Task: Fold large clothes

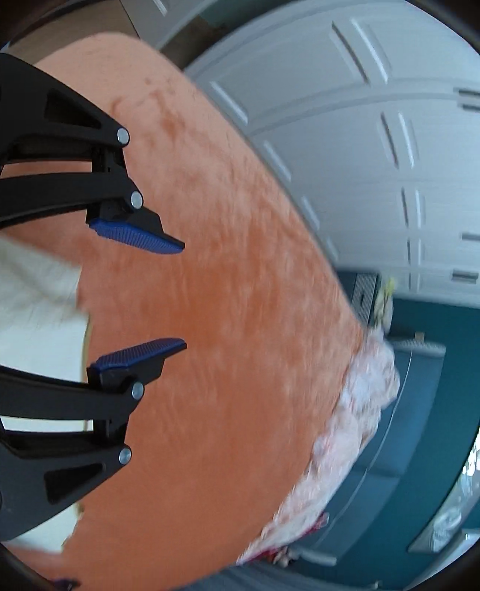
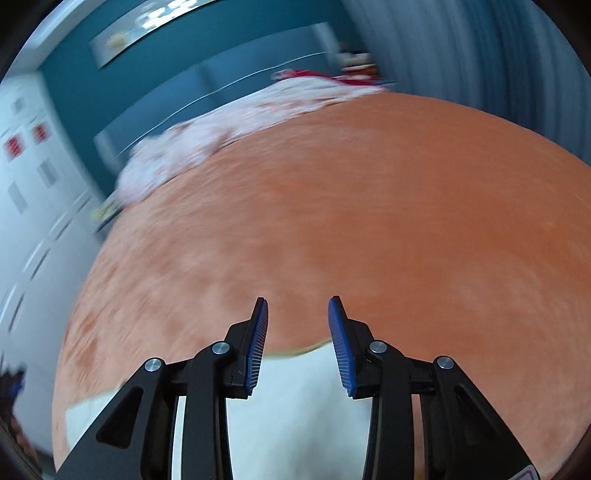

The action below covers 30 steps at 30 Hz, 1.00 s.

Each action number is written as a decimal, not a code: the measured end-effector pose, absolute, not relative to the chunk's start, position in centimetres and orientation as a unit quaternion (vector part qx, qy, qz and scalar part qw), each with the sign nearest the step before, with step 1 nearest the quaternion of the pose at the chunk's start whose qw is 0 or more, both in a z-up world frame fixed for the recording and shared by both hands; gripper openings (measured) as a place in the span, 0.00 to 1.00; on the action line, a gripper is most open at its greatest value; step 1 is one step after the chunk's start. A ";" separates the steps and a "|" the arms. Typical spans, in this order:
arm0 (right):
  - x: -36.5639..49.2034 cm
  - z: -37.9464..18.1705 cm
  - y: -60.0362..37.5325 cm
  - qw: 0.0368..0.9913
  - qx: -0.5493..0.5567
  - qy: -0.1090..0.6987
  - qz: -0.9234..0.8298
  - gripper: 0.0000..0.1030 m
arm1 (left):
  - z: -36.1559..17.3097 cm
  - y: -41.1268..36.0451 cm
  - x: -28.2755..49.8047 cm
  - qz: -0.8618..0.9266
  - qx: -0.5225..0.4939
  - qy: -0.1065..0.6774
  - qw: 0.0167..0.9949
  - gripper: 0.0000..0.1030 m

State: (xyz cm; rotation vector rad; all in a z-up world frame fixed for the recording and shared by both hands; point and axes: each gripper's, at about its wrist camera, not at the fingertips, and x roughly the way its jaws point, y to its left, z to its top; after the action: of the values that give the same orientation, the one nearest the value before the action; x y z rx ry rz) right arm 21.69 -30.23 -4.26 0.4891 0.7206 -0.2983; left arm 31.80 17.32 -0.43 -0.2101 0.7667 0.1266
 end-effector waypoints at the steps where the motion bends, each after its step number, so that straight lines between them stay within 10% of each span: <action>1: 22.6 -4.3 -27.9 0.899 0.216 0.365 -0.109 0.26 | -0.7 15.7 31.7 0.030 -0.100 0.383 0.918 0.32; 7: 26.8 -7.4 -16.8 0.893 0.115 0.435 0.003 0.03 | -7.2 4.3 30.2 -0.096 -0.048 0.462 0.881 0.04; 30: 28.8 -16.4 -14.5 0.872 0.127 0.473 0.008 0.00 | -16.8 -0.2 30.2 -0.088 -0.026 0.457 0.884 0.02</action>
State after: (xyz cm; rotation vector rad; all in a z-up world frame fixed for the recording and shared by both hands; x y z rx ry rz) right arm 28.79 -14.55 -16.38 0.2657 0.9891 0.0162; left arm 30.19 -0.21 -16.81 -0.0549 0.9519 -0.1830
